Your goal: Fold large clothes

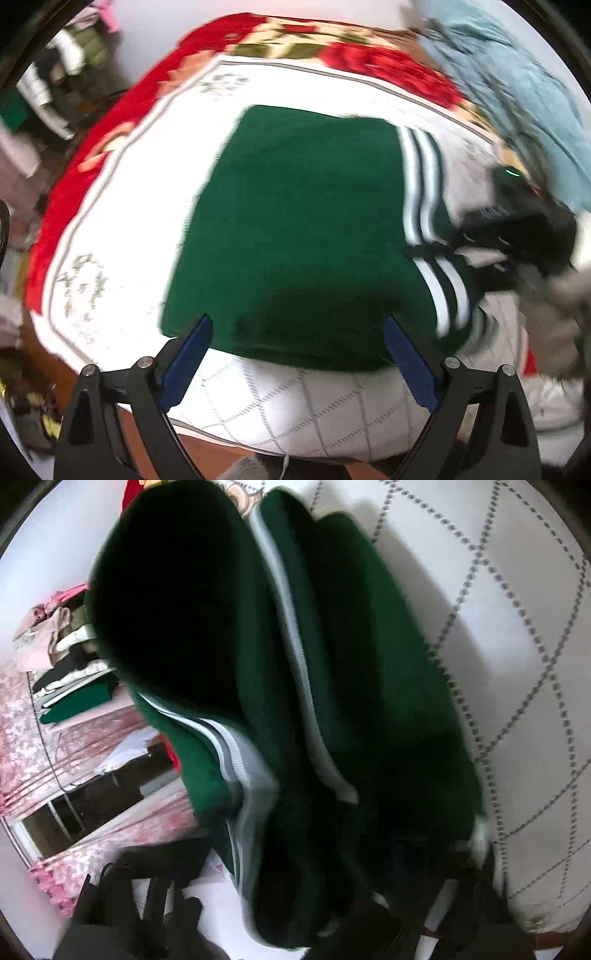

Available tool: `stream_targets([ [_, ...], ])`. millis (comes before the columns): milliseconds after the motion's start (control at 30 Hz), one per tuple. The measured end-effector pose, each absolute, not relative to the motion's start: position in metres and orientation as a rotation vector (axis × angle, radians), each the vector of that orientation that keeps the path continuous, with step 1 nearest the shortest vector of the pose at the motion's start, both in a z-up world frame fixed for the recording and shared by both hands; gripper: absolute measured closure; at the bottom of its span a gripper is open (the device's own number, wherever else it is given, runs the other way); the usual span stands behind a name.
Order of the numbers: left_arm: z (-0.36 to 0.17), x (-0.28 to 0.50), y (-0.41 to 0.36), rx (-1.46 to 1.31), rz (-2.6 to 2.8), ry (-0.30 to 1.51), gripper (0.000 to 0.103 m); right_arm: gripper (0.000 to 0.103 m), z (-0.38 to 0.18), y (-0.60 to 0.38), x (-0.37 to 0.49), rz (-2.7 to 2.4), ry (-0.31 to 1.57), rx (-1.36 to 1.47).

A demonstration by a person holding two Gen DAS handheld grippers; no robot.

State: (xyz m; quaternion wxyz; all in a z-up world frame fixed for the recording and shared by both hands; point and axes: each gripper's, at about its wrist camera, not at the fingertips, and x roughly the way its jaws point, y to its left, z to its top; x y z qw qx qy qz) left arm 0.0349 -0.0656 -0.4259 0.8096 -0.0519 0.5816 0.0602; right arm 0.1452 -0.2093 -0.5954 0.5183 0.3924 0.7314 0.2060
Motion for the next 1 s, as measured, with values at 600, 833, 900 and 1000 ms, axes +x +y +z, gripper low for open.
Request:
stream_targets([
  [600,-0.448,0.124,-0.026,-0.079,0.257,1.287,0.009,0.071,-0.551,-0.216,0.105,0.122,1.796,0.684],
  [833,-0.449,0.193,-0.014,0.093,0.206,1.212,0.009,0.071,-0.454,-0.187,0.155,0.146,1.528,0.627],
  [900,-0.461,0.216,-0.012,0.154,0.202,1.196,0.009,0.071,-0.455,-0.163,0.190,0.142,1.499,0.588],
  [1000,-0.501,0.250,-0.017,0.233,0.180,1.243,0.006,0.072,-0.495,-0.137,0.222,0.039,1.586,0.448],
])
